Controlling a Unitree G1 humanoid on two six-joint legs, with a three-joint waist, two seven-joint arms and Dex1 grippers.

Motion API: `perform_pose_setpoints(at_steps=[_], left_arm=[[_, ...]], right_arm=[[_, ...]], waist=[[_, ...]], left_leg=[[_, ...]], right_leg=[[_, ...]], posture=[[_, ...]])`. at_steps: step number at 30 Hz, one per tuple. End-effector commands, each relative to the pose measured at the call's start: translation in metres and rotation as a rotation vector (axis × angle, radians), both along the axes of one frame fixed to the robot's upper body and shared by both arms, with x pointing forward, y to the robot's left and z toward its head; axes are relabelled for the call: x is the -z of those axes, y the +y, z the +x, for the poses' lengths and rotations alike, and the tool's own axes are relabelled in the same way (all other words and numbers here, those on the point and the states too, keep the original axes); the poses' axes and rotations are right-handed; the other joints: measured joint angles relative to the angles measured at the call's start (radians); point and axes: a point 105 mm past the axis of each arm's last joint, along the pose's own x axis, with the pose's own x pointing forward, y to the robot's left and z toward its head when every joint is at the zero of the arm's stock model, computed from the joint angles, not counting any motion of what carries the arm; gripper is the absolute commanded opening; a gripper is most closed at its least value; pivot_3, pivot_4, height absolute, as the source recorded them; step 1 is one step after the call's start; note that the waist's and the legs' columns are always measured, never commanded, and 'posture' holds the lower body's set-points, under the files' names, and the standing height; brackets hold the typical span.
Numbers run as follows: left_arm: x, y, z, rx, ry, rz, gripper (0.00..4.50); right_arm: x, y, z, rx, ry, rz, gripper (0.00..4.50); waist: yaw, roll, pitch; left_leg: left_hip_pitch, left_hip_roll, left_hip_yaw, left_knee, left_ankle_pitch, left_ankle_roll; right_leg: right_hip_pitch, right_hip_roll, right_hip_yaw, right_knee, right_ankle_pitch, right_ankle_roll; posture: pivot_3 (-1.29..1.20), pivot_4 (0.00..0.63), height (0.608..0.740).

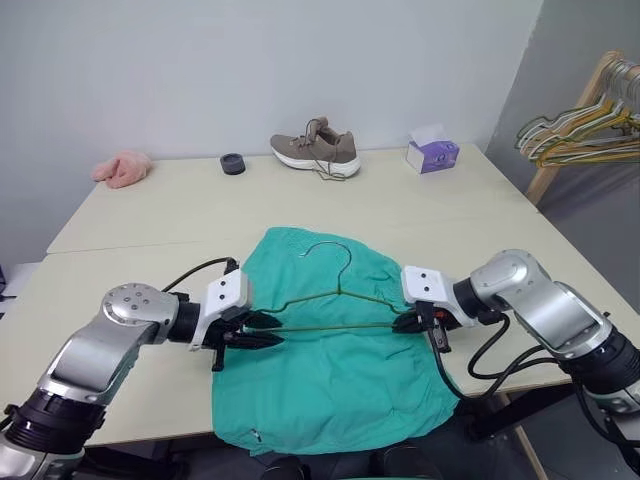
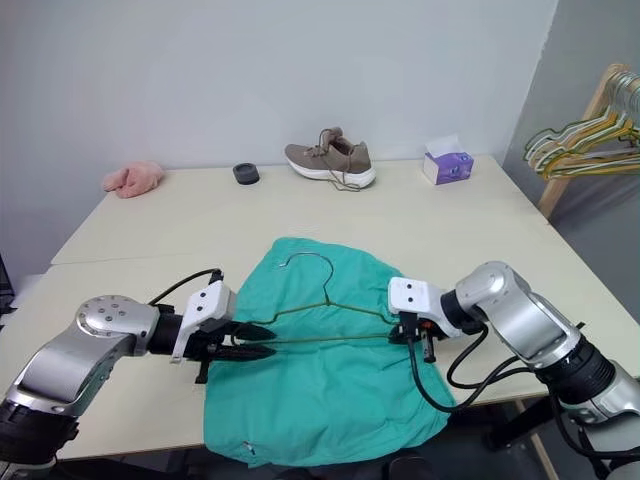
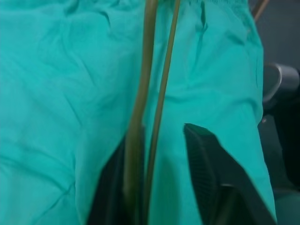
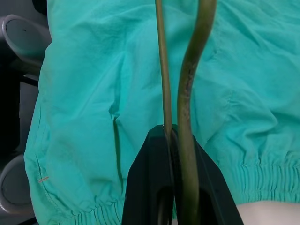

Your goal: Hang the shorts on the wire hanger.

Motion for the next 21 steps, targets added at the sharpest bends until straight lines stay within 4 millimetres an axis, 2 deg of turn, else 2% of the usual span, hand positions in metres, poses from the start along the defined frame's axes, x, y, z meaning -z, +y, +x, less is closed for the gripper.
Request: perform_pose_setpoints(at_steps=[1,6,9,11,14,19,21], left_arm=[[-0.024,0.01,0.014,-0.108,-0.041,-0.1,2.27],[-0.042,0.028,0.016,-0.217,0.035,-0.221,2.27],[-0.043,0.037,0.017,-0.259,0.048,-0.224,2.27],[-0.039,0.047,0.026,-0.337,0.021,-0.217,2.27],[-0.028,0.055,0.03,-0.387,0.012,-0.193,2.85],[-0.014,0.049,0.032,-0.377,-0.033,-0.143,4.42],[-0.01,0.044,0.031,-0.348,-0.042,-0.129,4.46]], right_arm=[[-0.014,-0.009,0.004,0.059,-0.023,0.042,0.0],[-0.015,-0.03,0.003,0.173,0.012,0.064,0.0],[-0.014,-0.041,0.0,0.237,0.041,0.08,0.0],[-0.014,-0.05,-0.002,0.31,0.071,0.108,0.0],[-0.014,-0.071,-0.005,0.437,0.091,0.136,0.0],[-0.009,-0.11,-0.015,0.655,0.135,0.161,0.0],[-0.001,-0.127,-0.026,0.725,0.158,0.139,0.0]], waist=[[0.0,0.0,0.0],[-0.003,0.0,0.0],[-0.004,0.0,0.0],[-0.004,0.0,0.0],[-0.003,0.0,0.0],[-0.003,-0.002,-0.001],[-0.001,-0.001,-0.001]], left_leg=[[0.0,0.0,0.0,0.0,0.0,0.0],[0.0,0.0,0.0,0.0,0.0,0.0],[0.0,0.0,0.0,0.0,0.0,0.0],[0.0,0.0,0.0,0.0,0.0,0.0],[0.0,0.0,0.0,0.0,0.0,0.0],[0.0,0.0,0.001,0.0,0.0,0.0],[0.0,-0.001,0.001,0.0,0.0,0.0]], right_leg=[[0.0,0.0,0.0,0.0,0.0,0.0],[0.0,0.0,0.0,0.0,0.0,0.0],[0.0,0.0,0.0,0.0,0.0,0.0],[0.0,0.0,0.0,0.0,0.0,0.0],[0.0,0.0,0.0,0.0,0.0,0.0],[0.001,0.0,0.001,0.0,0.0,0.0],[0.001,0.0,0.001,0.0,0.0,0.0]], posture=[[-0.13,0.0,0.74],[-0.14,0.0,0.74],[-0.14,0.0,0.74],[-0.15,0.0,0.74],[-0.16,0.0,0.74],[-0.19,0.0,0.74],[-0.2,0.0,0.74]])
